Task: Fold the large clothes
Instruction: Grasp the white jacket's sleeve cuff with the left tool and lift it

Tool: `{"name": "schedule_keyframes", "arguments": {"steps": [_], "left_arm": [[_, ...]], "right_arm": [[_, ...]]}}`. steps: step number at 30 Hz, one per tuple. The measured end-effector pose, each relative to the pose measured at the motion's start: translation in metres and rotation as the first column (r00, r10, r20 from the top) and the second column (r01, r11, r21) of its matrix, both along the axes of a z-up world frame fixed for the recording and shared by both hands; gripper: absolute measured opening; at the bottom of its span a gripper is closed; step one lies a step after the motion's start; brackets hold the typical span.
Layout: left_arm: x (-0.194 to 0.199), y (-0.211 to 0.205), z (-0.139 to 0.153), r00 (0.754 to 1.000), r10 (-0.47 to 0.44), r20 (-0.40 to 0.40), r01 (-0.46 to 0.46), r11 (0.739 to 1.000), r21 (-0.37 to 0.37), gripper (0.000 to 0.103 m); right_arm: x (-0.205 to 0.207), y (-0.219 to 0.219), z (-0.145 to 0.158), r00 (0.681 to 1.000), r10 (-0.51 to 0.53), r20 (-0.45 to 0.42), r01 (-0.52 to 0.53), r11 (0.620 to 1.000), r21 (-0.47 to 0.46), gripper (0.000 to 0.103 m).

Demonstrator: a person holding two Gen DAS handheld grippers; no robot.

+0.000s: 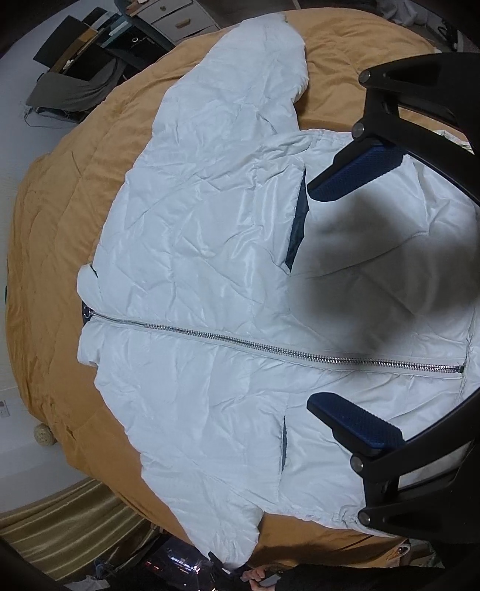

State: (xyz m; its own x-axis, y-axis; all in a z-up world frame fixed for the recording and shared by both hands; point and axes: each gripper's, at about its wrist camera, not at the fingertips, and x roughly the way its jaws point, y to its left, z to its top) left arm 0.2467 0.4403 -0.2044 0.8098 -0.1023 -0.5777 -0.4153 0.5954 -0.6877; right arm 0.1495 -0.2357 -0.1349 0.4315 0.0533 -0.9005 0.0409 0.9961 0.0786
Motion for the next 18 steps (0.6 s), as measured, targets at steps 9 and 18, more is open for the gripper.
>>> {"name": "schedule_keyframes", "arguments": {"steps": [9, 18], "left_arm": [[0.004, -0.185, 0.161, 0.916, -0.295, 0.272, 0.266, 0.954, 0.138, 0.007], [0.046, -0.4, 0.135, 0.768, -0.632, 0.108, 0.608, 0.771, 0.189, 0.008]], "right_arm": [[0.033, -0.034, -0.041, 0.989, -0.057, 0.14, 0.074, 0.99, -0.119, 0.103], [0.069, -0.069, -0.138, 0.998, -0.062, -0.021, 0.06, 0.993, -0.1, 0.098]]}}
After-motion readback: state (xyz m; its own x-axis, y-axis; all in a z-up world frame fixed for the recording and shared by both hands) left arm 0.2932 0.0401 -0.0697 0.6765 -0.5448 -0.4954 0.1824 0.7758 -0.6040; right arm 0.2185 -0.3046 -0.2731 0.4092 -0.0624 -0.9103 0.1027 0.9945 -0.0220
